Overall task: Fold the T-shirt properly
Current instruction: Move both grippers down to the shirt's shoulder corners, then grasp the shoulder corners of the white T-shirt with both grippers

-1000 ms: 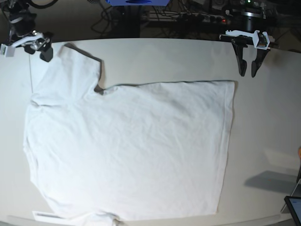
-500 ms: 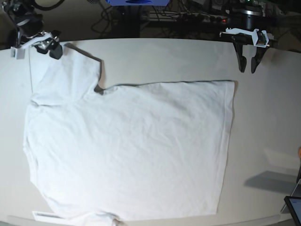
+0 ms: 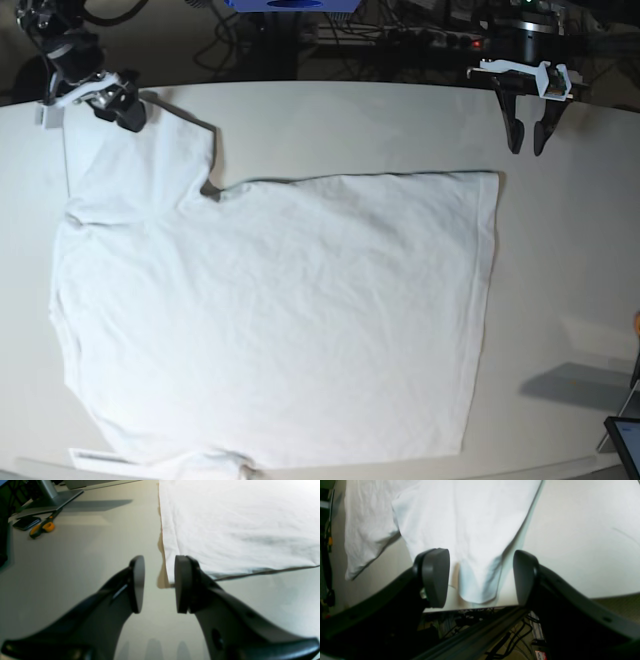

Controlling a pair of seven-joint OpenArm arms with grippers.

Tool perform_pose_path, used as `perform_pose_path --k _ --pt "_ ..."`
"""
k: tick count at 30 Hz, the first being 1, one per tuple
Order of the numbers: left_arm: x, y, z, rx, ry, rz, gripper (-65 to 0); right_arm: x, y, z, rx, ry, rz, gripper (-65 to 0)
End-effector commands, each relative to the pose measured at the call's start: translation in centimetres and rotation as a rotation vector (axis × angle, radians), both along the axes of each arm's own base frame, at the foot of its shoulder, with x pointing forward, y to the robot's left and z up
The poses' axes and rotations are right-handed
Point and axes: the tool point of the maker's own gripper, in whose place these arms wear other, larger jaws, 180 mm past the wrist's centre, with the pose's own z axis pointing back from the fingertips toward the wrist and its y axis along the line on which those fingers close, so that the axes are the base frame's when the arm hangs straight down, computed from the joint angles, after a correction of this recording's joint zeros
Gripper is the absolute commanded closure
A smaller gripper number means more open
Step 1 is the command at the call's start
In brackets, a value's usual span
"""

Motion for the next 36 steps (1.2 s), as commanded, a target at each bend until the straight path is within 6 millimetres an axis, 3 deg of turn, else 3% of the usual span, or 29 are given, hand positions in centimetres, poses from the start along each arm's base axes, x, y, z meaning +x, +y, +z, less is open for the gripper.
perform_pose_path --k 1,5,14,23,26,30,34,36 --pt "0.1 0.2 0.8 0.011 -0.027 -0.006 -20.8 -0.6 -0.1 -0.5 -0.016 0.039 0.014 -38.0" --pt "-0.3 0.6 0.1 0.017 -0.006 0.005 -20.8 -0.1 0.1 -0.4 -0.012 0.030 0.018 -38.0" --pt "-0.7 1.1 -0.7 0.015 0.017 0.021 -21.0 0.6 3.1 -0.5 0.034 0.020 0.089 -38.0" --pt "-0.7 1.1 -0.8 0.011 0.021 0.024 -21.2 0.9 3.1 -0.5 0.035 0.015 0.090 -37.4" --pt "-0.4 -0.3 -2.4 -0.033 0.100 -0.015 -21.2 0.9 3.1 -0.5 0.035 0.016 0.090 -29.2" --pt "0.6 -1.8 -4.9 -0.173 0.216 -0.021 -21.2 0.9 3.1 -0.5 0.034 0.018 0.092 -2.2" --pt "1.6 -2.1 -5.8 -0.313 0.263 0.035 -21.3 0.7 3.1 -0.6 0.034 0.022 0.093 -0.9" --pt "1.8 -2.0 -6.0 -0.359 0.278 0.054 -25.0 0.7 3.1 -0.6 0.034 0.022 0.093 0.0"
